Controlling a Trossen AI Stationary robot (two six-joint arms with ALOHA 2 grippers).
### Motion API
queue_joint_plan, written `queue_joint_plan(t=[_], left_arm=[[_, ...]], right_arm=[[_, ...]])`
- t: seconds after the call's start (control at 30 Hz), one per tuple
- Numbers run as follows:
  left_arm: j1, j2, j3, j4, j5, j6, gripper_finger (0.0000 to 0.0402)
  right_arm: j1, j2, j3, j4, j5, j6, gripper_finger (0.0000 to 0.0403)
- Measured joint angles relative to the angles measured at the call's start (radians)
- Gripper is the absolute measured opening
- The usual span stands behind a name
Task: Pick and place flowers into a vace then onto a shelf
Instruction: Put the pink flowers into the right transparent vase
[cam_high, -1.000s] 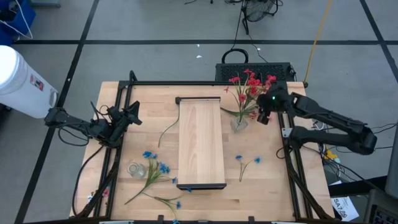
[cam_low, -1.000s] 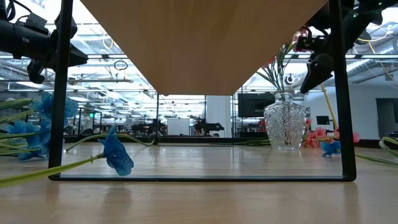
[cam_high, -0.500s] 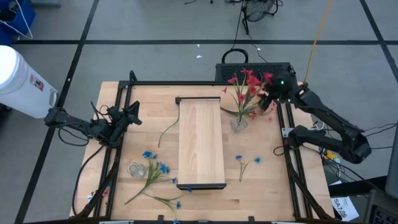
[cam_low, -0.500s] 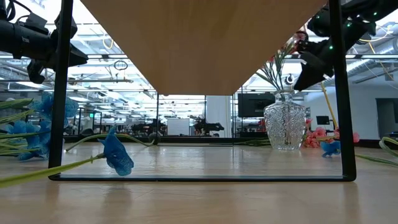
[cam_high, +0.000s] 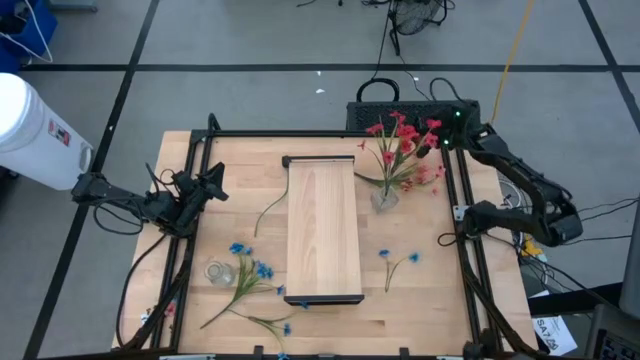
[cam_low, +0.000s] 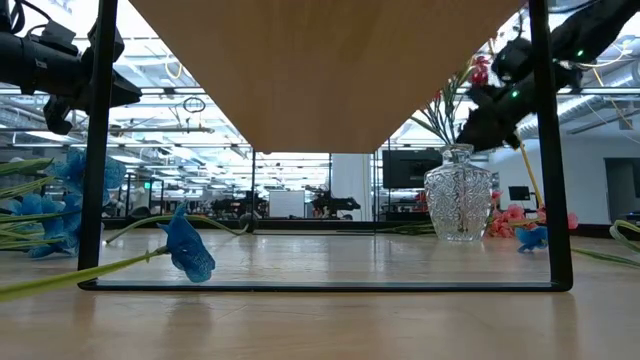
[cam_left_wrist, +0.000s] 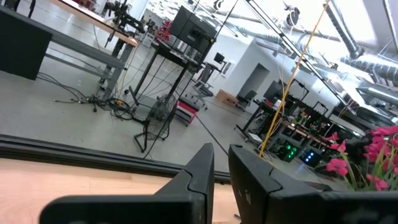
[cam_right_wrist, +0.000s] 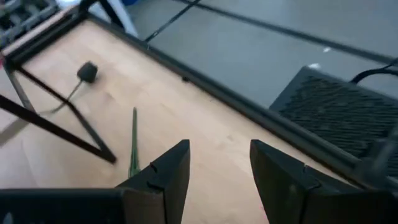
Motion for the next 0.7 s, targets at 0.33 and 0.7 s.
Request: queue_joint_plan(t=[0.33, 0.7], left_arm=[[0.0, 0.0, 0.0, 0.0, 0.0, 0.0, 0.0051], [0.0, 0.0, 0.0, 0.0, 0.0, 0.0, 0.0051]], right_arm=[[0.038, 0.209, 0.033, 0.005, -0.095, -0.112, 0.017], [0.204, 0.242, 0.049, -0.135, 0.046, -0.406, 0.0174]])
